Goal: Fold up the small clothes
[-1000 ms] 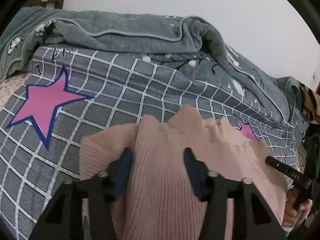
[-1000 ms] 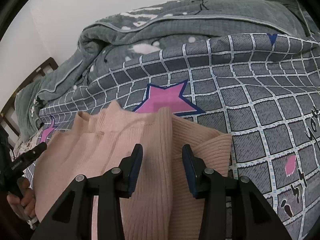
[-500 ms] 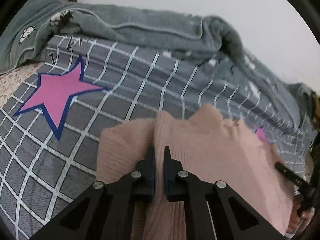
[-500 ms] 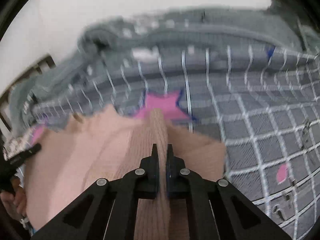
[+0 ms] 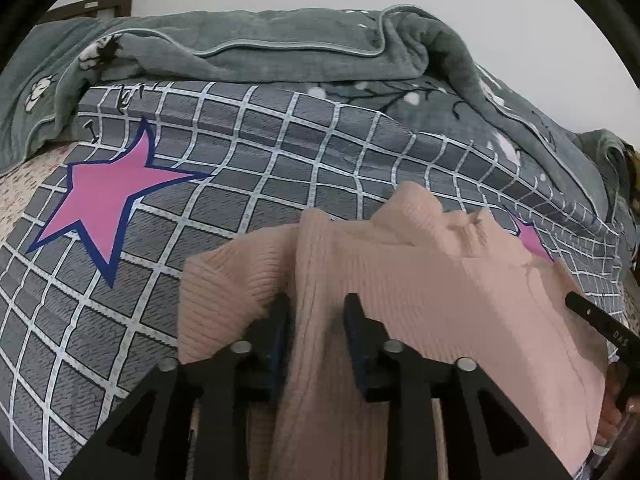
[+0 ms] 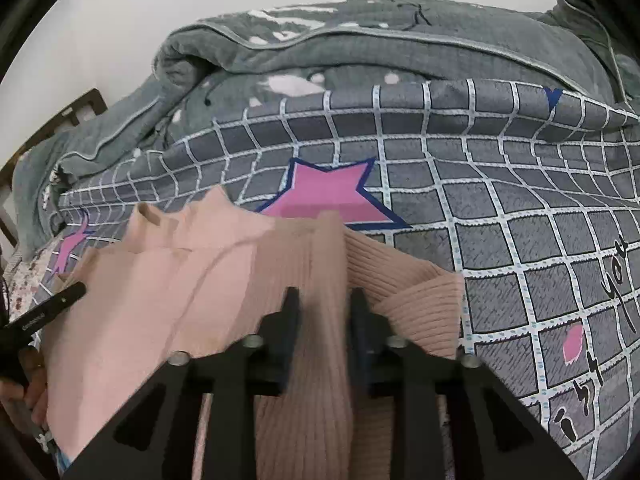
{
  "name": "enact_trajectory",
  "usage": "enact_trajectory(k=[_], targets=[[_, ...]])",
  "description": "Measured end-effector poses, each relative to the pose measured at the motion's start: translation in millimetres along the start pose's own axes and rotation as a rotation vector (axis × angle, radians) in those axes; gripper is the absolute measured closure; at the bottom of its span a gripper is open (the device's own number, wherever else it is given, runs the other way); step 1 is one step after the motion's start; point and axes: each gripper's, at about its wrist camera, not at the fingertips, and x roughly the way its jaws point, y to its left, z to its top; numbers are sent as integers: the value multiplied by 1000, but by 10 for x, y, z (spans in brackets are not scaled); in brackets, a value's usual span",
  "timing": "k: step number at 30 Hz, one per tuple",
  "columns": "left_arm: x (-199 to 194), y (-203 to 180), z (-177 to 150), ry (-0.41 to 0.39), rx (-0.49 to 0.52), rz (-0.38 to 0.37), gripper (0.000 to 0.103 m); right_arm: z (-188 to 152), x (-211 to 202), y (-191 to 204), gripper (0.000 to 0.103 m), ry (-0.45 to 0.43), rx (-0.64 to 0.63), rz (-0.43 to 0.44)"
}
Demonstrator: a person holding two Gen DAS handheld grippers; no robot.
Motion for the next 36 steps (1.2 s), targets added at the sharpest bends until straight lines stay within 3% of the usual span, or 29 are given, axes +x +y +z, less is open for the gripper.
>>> enact_trajectory(k=[3, 4, 5, 8, 15, 22, 25, 30, 36], targets=[[-48, -35, -4, -9, 24, -12, 62, -1, -86, 1, 56, -31, -3, 1], [-78, -44, -3, -15, 30, -21, 54, 3, -125, -1, 56, -39, -4, 0], [-142, -51, -8, -36, 35, -26, 46, 11, -162, 2, 56, -46, -4, -4], [-335, -76, -29, -107, 60, -18, 35, 38, -373, 34, 56, -78, -15, -41], [-663, 32, -143, -126, 8, -51, 29, -177, -1046, 120, 39, -149, -90, -93], [-1049, 206, -473, -123, -52, -90, 23, -663, -1371, -25, 36, -142, -84, -45], [-1130, 243, -481, -104, -71, -118, 22, -593, -1423, -13, 36, -134, -72, -19], [-988, 159, -339, -90, -55, -57, 21, -363, -1405, 92, 33, -164, -54, 39], [-656, 275, -450, -52, -79, -4, 21, -593, -1023, 19, 33, -122, -34, -10]])
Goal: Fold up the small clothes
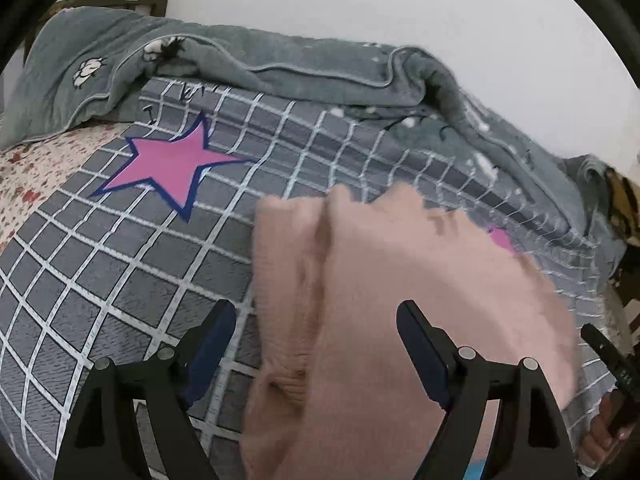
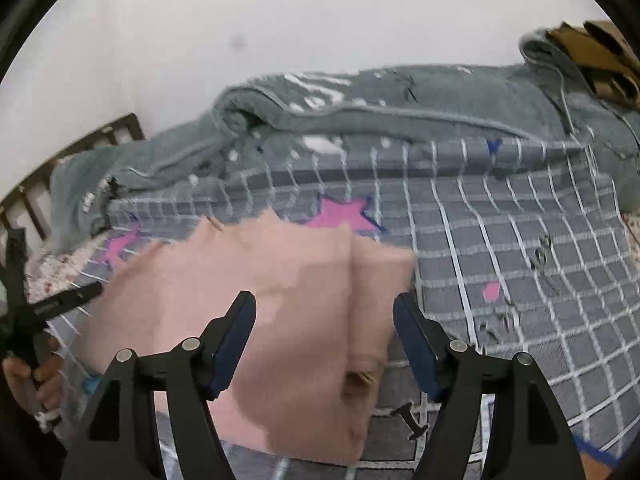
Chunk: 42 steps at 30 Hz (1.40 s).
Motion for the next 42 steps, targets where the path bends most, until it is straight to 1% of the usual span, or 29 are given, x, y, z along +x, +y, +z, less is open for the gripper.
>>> enact_trajectory(k=[1, 3, 5, 6, 8, 10, 16, 19, 22, 26, 30, 33, 36, 37, 38, 39, 40, 42], targets=[[45, 4, -4, 18, 4, 6, 21, -37, 70, -35, 33, 24, 15, 2], [114, 23, -33, 40, -11, -8, 21, -79, 206, -110, 33, 72, 65, 29], [151, 14, -75, 45, -11, -4, 21, -93, 268, -141, 33, 83, 89, 27], [159, -13, -94, 38, 8, 8, 21, -102, 288, -136, 33, 89, 88, 24], [150, -57, -125, 20, 36, 26, 21, -131, 302, -115, 33, 94, 74, 15], [151, -62, -142, 10, 41, 26, 21, -161, 322, -100, 33, 100, 67, 2], [176, 21, -128, 14, 10, -25, 21, -198, 341, -205, 33, 103, 124, 51], [192, 10, -132, 13, 20, -27, 21, -199, 356, -168, 39, 105, 107, 54], [228, 9, -131, 23, 25, -45, 21, -174, 407, -133, 39, 122, 87, 48], [247, 20, -126, 29, 27, -57, 20, -116, 482, -151, 45, 138, 100, 58], [255, 28, -124, 31, 20, -70, 20, -135, 473, -143, 48, 133, 107, 63], [266, 49, -114, 35, 9, -86, 20, -151, 466, -121, 48, 124, 102, 53], [258, 71, -110, 30, -2, -107, 21, -150, 478, -145, 49, 139, 118, 64], [253, 84, -106, 28, -10, -117, 26, -144, 483, -145, 49, 146, 115, 65], [254, 105, -92, 28, -20, -130, 44, -141, 487, -136, 51, 153, 107, 65], [252, 121, -84, 25, -28, -132, 52, -140, 490, -121, 52, 157, 97, 62], [252, 143, -72, 22, -40, -136, 58, -140, 494, -101, 52, 159, 86, 54], [268, 190, -60, 26, -67, -163, 59, -142, 502, -76, 52, 160, 73, 42]])
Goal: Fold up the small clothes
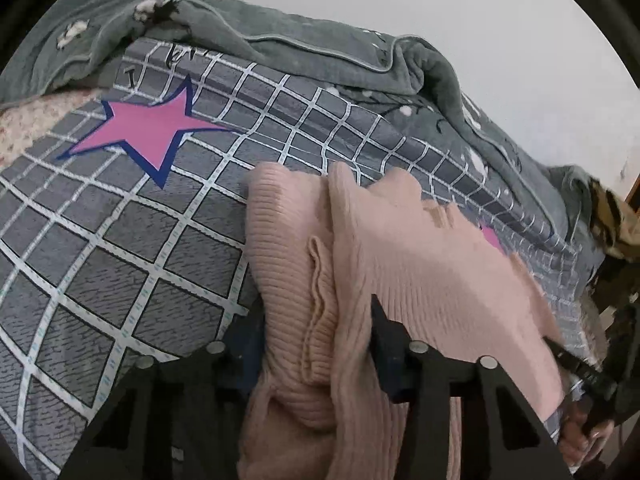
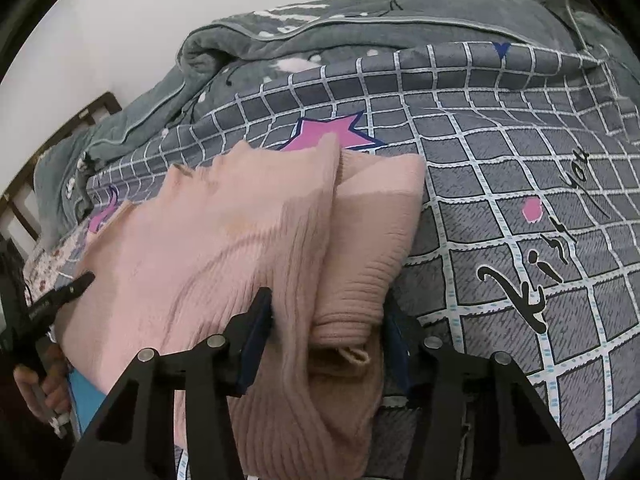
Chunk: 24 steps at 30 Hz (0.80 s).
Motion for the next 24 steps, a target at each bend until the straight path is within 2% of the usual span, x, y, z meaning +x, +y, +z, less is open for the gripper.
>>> enact_trajectory(k=[3, 7, 10, 12, 14, 16, 17, 18, 21, 24], targets=[[13, -15, -2, 4, 5, -2, 58, 9, 30, -11, 48, 9, 5, 4], [59, -80, -6, 19, 34, -3, 45, 44, 91, 22, 43, 30, -7, -4], [84, -125, -13, 19, 42, 23, 45, 66, 139, 65, 38, 40, -19, -17], [85, -135, -15, 13, 38, 31, 56, 73, 150, 64, 38, 41, -13, -18], [70, -110, -9, 3, 14, 14, 72, 70, 147, 62, 39, 41, -9, -17], [51, -84, 5, -3, -7, -3, 77, 63, 128, 62, 48, 34, -10, -11], [35, -76, 13, -7, -18, -9, 78, 59, 105, 68, 64, 24, -17, 6], [20, -75, 23, -10, -31, -11, 78, 56, 55, 83, 77, -3, -25, 11], [-43, -123, 66, -28, -55, -16, 80, 70, -55, 116, 80, -57, -16, -5], [-128, -178, 110, -41, -62, -38, 80, 130, -186, 69, 81, -97, 25, 36]])
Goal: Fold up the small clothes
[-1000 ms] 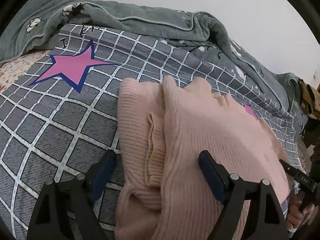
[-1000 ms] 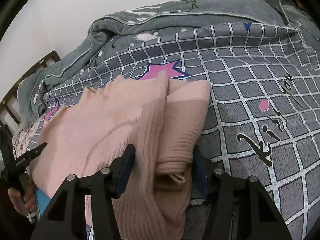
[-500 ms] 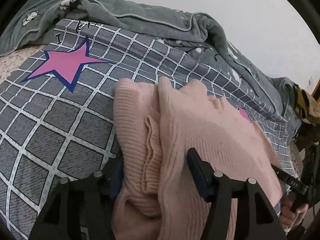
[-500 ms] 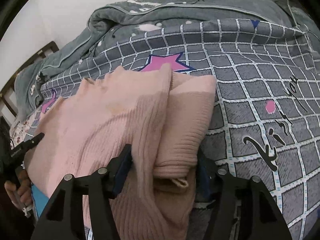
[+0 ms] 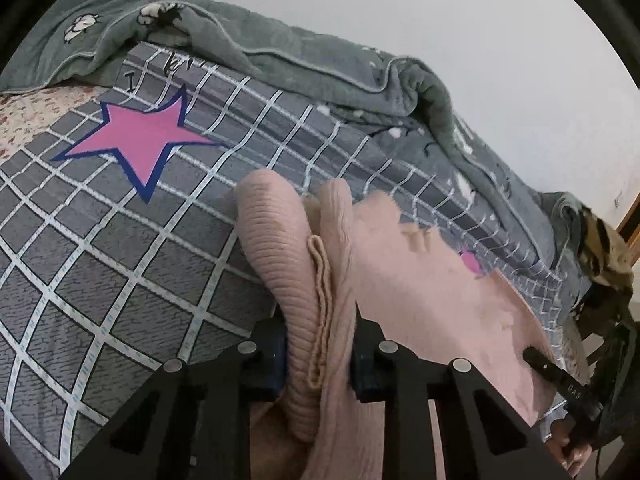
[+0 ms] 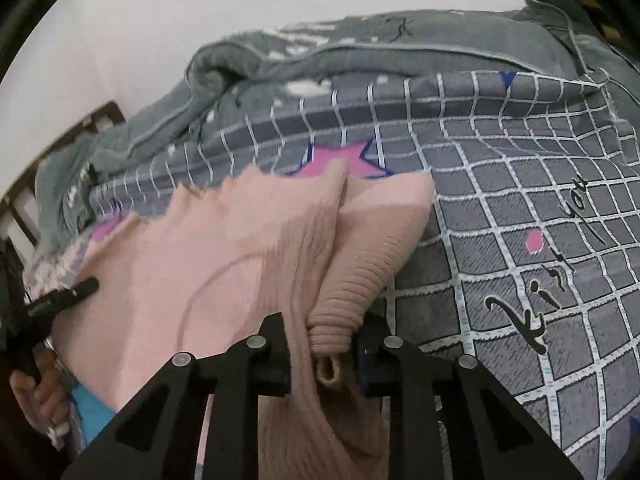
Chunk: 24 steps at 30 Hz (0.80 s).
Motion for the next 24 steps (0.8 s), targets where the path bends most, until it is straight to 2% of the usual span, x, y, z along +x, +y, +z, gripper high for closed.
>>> enact_trajectory(k=[5, 10, 16, 19, 21, 24], targets=[[-87, -69, -43, 18, -5, -49, 80, -22, -162, -150, 82, 7, 44, 38], [-133, -234, -195, 51, 47, -15, 80, -133, -433, -221, 82, 6, 61, 32], [-297, -419, -423, 73, 106, -35, 80, -228, -740, -352, 82, -5, 69, 0], [-369, -458, -511, 81, 125, -49, 80, -319, -897, -448, 82, -19, 95, 15], [-353, -473, -522, 71, 141, -24, 78, -380, -896, -476, 81, -22, 95, 12], [-278, -423, -504, 68, 122, 7, 74, -396, -716, -438, 76, -13, 68, -50]])
